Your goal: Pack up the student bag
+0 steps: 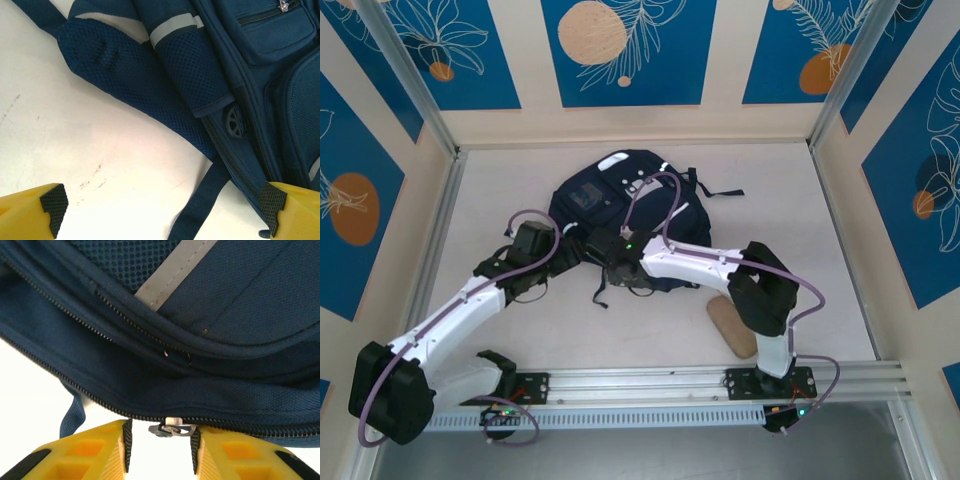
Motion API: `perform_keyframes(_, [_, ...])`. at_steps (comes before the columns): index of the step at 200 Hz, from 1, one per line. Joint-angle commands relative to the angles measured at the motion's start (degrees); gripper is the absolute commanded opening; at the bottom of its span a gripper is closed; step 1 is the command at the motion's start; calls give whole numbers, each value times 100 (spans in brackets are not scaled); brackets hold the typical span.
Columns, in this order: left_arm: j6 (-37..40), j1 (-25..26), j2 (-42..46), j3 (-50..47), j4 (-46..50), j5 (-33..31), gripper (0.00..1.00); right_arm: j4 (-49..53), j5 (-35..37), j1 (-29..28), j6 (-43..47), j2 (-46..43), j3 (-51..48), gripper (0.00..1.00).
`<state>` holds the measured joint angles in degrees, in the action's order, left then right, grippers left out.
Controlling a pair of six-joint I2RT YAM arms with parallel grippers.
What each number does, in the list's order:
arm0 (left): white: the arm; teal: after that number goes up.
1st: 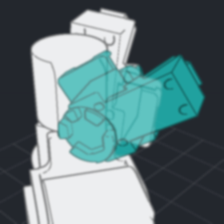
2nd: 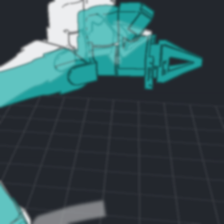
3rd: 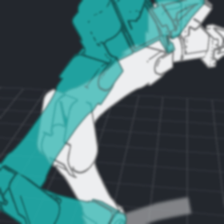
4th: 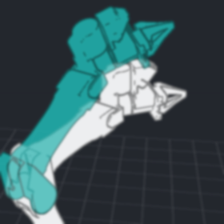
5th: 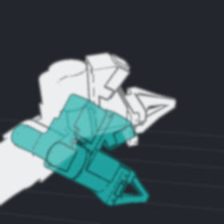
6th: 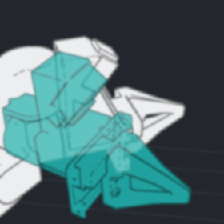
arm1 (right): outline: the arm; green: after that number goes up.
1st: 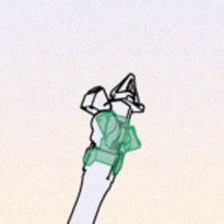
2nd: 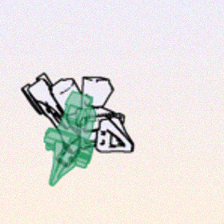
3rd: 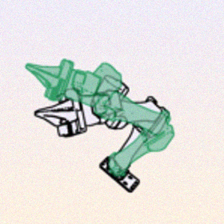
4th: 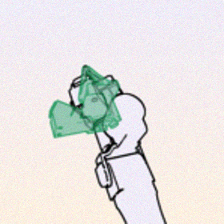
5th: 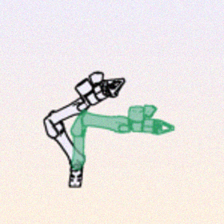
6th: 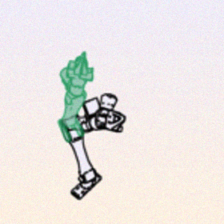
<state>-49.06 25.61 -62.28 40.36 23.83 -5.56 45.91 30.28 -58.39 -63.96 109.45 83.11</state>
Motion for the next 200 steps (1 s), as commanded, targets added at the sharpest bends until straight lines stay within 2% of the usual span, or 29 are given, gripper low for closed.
perform_keyframes(1, [-104, -82, 93, -115, -200, 224, 100, 596, 471, 26, -421, 306, 361, 37])
perform_keyframes(32, [-135, -92, 59, -182, -324, 355, 99, 1259, 769, -4, -817, 539, 640, 31])
perform_keyframes(73, [-129, -93, -47, -208, -451, 545, 99, 1425, 755, -58, -857, 278, 356, 26])
perform_keyframes(147, [-95, -100, -183, -203, -572, 708, 99, 979, 676, -67, -36, 259, 151, 28])
perform_keyframes(200, [-140, -106, -336, -217, -750, 947, 99, 727, 857, -56, 485, 364, 76, 23])
